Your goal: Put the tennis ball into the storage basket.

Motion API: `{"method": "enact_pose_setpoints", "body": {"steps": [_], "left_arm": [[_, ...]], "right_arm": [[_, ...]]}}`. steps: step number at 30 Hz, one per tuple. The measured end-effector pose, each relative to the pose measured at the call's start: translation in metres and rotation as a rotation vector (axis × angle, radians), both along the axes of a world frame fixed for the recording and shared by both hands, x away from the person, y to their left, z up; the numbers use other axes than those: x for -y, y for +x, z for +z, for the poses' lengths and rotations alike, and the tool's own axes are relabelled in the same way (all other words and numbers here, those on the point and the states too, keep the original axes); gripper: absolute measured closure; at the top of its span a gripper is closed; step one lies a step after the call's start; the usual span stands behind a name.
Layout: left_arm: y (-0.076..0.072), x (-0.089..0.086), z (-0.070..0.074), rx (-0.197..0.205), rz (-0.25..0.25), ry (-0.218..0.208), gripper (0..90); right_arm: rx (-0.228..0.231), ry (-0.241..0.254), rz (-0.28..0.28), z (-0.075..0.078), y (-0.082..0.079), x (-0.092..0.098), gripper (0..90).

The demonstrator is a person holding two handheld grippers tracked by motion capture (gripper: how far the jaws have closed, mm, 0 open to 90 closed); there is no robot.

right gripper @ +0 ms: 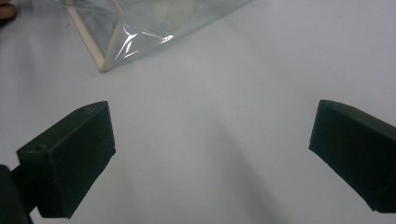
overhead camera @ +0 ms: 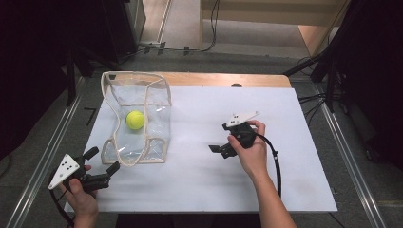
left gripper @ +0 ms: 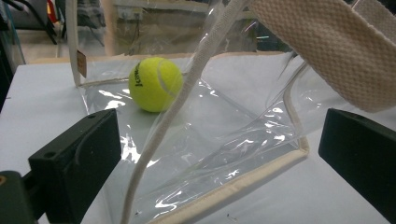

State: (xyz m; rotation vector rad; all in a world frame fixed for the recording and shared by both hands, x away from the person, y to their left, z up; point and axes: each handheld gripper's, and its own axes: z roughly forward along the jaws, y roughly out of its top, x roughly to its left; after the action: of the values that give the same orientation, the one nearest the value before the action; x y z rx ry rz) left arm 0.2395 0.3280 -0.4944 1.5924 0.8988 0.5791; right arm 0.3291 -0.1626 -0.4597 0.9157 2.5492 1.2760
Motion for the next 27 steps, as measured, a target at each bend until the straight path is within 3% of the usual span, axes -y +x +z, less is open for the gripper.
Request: {"method": "enact_pose_setpoints", "body": {"steps": [27], "left_arm": [[0.000, 0.001, 0.000, -0.002, -0.002, 0.016, 0.0]], "right_arm": [[0.001, 0.065, -0.113, -0.015, -0.027, 0.056, 0.0]]}}
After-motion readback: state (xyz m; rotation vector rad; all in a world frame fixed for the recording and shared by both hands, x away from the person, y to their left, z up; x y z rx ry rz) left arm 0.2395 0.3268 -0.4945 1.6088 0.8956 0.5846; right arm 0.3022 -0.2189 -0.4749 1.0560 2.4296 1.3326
